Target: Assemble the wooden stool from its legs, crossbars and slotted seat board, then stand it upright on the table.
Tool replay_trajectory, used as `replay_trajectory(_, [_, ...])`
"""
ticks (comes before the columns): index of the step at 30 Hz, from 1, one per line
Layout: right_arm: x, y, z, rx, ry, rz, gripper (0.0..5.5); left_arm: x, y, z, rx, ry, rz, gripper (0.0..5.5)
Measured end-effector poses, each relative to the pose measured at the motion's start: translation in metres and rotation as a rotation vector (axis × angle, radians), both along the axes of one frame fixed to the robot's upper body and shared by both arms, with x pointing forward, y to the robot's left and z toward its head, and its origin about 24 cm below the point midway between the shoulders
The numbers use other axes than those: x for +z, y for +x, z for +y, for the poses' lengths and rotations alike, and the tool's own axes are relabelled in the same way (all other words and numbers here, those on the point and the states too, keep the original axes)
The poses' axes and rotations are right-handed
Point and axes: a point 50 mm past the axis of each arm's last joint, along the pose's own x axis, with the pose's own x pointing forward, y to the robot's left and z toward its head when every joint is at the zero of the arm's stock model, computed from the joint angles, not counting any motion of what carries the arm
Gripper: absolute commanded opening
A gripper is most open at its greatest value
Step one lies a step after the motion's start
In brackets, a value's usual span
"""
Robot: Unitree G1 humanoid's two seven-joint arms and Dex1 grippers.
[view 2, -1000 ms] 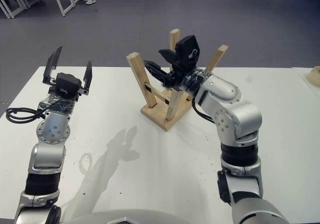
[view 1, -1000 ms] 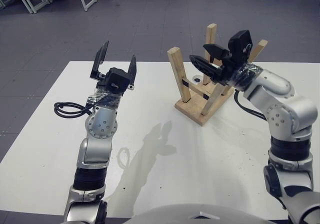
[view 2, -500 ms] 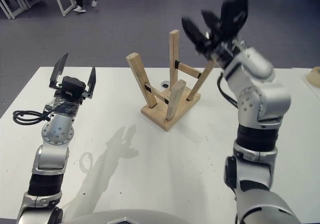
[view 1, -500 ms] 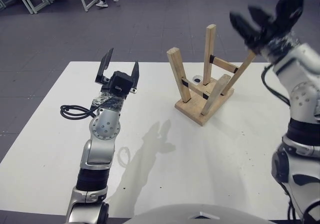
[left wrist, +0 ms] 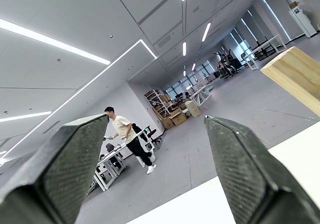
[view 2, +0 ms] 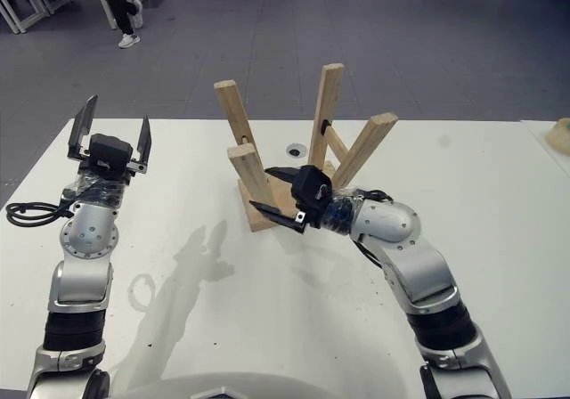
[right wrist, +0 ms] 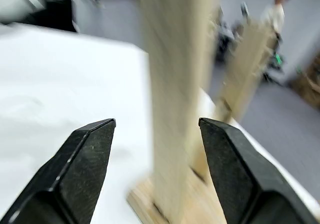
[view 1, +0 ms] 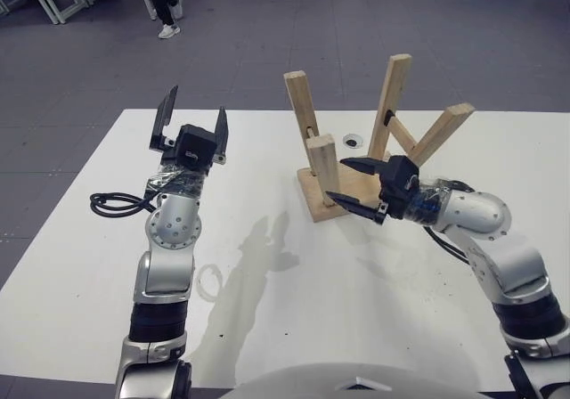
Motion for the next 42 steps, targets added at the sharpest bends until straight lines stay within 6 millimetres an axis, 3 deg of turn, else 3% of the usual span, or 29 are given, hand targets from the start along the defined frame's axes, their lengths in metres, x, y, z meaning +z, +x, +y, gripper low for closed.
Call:
replay_trajectory(3, [-0.006, -0.004, -0.009, -0.002, -0.061, 0.045, 3.07, -0.001, 0.0, 0.002, 0.005, -0.006, 0.006, 3.55])
replay_trajectory(7, [-0.021, -0.007, -0.037, -0.039, -0.174, 0.159, 3.07, -0.005, 0.001, 0.005, 0.008, -0.036, 0.025, 3.55])
replay_trajectory(9, [-0.032, -0.004, -0.057, -0.099, -0.199, 0.231, 3.07, -0.013, 0.003, 0.008, -0.052, -0.154, 0.105, 3.55])
replay_trajectory(12, [-0.049, 0.013, -0.105, -0.312, -0.268, 0.32, 3.07, -0.034, 0.007, 0.009, -0.2, -0.348, 0.304, 3.55])
replay_trajectory(15, [-0.055, 0.029, -0.134, -0.497, -0.342, 0.308, 3.07, -0.04, 0.008, 0.021, -0.164, -0.359, 0.359, 3.55])
replay_trajectory(18, [-0.054, 0.054, -0.146, -0.678, -0.333, 0.249, 3.07, -0.052, 0.011, 0.025, -0.09, -0.349, 0.422, 3.55])
replay_trajectory(20, [-0.056, 0.072, -0.142, -0.765, -0.267, 0.214, 3.07, -0.069, 0.016, 0.012, -0.106, -0.325, 0.503, 3.55])
replay_trajectory(23, [-0.064, 0.092, -0.129, -0.802, -0.215, 0.191, 3.07, -0.08, 0.044, -0.031, -0.195, -0.319, 0.577, 3.55])
replay_trajectory(26, [-0.076, 0.099, -0.11, -0.747, -0.199, 0.204, 3.07, -0.08, 0.063, -0.068, -0.268, -0.29, 0.617, 3.55])
replay_trajectory(28, [-0.079, 0.099, -0.097, -0.68, -0.19, 0.21, 3.07, -0.086, 0.062, -0.078, -0.302, -0.282, 0.66, 3.55])
replay_trajectory(30, [-0.075, 0.098, -0.09, -0.635, -0.183, 0.192, 3.07, -0.089, 0.058, -0.078, -0.328, -0.274, 0.715, 3.55])
replay_trajectory(34, [-0.07, 0.091, -0.078, -0.563, -0.163, 0.179, 3.07, -0.106, 0.028, -0.064, -0.384, -0.282, 0.859, 3.55])
replay_trajectory(39, [-0.066, 0.075, -0.054, -0.449, -0.106, 0.203, 3.07, -0.091, 0.001, -0.062, -0.544, -0.278, 0.915, 3.55])
replay_trajectory(42, [-0.072, 0.061, -0.047, -0.39, -0.103, 0.241, 3.07, -0.09, -0.016, -0.052, -0.559, -0.253, 0.98, 3.55])
